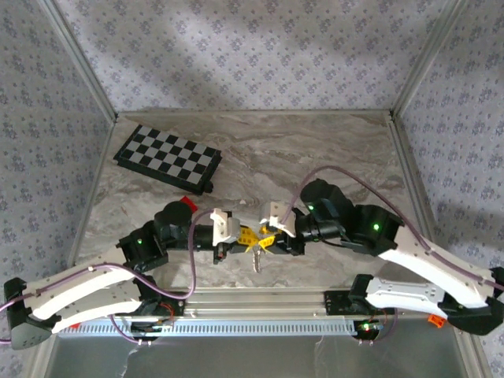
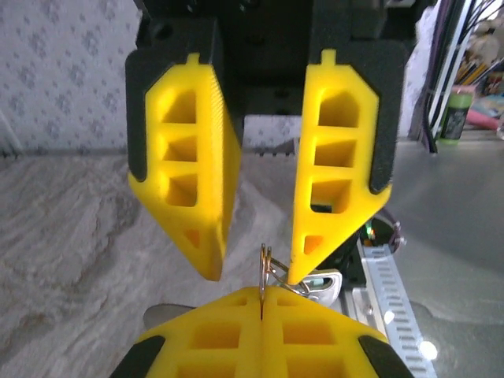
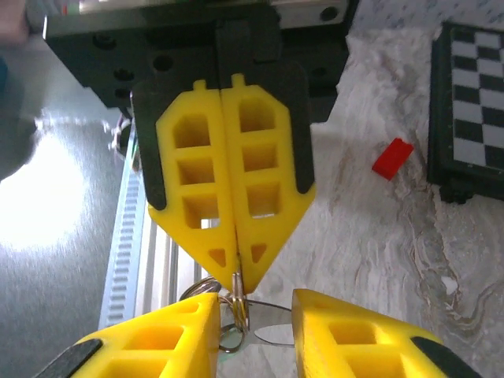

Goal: Put the keys on the keyring

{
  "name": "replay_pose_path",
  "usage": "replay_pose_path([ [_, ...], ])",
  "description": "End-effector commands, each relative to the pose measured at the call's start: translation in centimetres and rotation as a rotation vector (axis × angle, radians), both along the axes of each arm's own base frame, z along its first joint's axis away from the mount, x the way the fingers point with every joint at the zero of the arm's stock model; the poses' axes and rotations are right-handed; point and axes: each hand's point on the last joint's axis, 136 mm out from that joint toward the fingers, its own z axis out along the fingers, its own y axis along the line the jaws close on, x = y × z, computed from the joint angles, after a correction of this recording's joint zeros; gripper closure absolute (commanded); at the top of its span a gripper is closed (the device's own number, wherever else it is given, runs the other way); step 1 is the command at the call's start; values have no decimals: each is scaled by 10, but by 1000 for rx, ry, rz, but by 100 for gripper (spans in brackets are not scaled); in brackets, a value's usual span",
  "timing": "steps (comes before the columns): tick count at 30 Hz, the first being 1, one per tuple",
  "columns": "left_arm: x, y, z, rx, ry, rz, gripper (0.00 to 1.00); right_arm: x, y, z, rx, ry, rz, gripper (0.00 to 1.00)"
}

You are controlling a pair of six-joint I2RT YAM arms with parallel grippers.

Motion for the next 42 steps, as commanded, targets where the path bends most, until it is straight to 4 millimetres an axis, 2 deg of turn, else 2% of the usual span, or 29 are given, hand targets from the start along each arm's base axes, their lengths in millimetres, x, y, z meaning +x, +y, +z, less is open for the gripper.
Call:
replay_pose_path([
  [1, -12, 0, 41, -178, -47, -62, 100, 3, 9, 26, 135, -7, 3, 65],
  [11, -16, -6, 47, -257, -30, -102, 100, 6, 5, 26, 166, -20, -5, 71],
  [17, -16, -5, 44, -247, -24, -96, 100, 3, 0, 29, 190, -15, -1, 62],
  [23, -19, -6, 43, -239, -24, -101, 100, 8, -1, 27, 180, -18, -25, 83],
  [26, -19, -5, 43, -240, -28, -96, 100, 10, -1, 27, 176, -21, -32, 99],
  [32, -9, -5, 33, -156, -37, -34, 100, 15, 0, 18, 110, -9, -53, 100],
  [36, 5, -2, 11, -10, -50, 52, 91, 16, 0, 2, -23, -37, -58, 100],
  [38, 9, 1, 0, 54, -58, 81, 90, 12, 1, -8, -81, -31, -39, 100],
  [39, 9, 1, -3, 76, -64, 87, 90, 11, 3, -3, -86, -35, -29, 100],
  [42, 9, 3, -7, 115, -77, 92, 93, 7, 9, -10, -136, -16, 2, 100],
])
